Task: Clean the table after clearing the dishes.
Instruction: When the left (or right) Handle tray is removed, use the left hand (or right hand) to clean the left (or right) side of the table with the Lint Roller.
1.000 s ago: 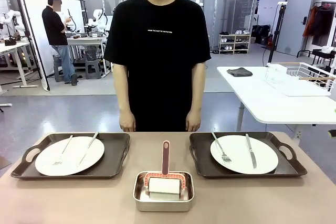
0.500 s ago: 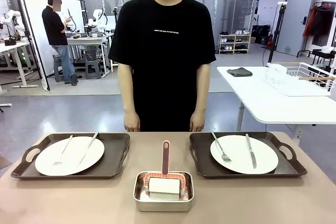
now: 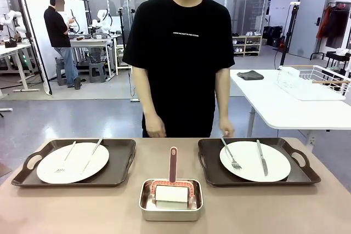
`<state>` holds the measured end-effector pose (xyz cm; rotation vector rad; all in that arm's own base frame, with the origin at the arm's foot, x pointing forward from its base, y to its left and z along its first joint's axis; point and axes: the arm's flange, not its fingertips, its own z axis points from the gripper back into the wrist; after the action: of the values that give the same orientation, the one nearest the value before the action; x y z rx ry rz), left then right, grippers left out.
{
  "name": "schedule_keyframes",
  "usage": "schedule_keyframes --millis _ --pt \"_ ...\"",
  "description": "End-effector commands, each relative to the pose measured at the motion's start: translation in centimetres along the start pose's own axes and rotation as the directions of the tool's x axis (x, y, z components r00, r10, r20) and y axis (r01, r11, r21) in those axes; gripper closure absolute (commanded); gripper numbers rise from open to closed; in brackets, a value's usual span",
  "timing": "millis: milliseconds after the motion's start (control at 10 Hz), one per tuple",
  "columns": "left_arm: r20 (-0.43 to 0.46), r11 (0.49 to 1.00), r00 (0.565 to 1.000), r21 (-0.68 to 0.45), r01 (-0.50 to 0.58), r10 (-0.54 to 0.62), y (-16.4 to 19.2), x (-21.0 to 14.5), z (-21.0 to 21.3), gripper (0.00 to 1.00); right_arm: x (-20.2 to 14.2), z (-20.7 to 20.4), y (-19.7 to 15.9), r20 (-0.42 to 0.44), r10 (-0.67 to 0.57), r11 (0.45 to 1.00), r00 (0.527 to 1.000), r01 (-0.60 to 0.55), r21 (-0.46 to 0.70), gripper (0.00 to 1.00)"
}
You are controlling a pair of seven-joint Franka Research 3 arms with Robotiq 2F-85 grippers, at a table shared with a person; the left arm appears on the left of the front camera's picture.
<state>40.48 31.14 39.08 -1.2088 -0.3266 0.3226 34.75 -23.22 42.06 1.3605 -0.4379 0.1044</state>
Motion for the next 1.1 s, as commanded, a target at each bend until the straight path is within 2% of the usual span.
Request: schedule_keyframes --millis 0,1000 --pt "0.002 1.000 1.000 -0.003 -0.001 0.001 0.06 -0.22 0.17 0.00 0.01 -0.04 0.30 0.000 -0.003 1.000 1.000 0.003 0.003 0.00" --pt "0.002 1.000 1.000 -0.003 -0.001 0.001 0.06 -0.22 0.17 0.00 0.01 -0.04 0.30 0.000 -0.003 1.000 1.000 0.003 0.003 0.00"
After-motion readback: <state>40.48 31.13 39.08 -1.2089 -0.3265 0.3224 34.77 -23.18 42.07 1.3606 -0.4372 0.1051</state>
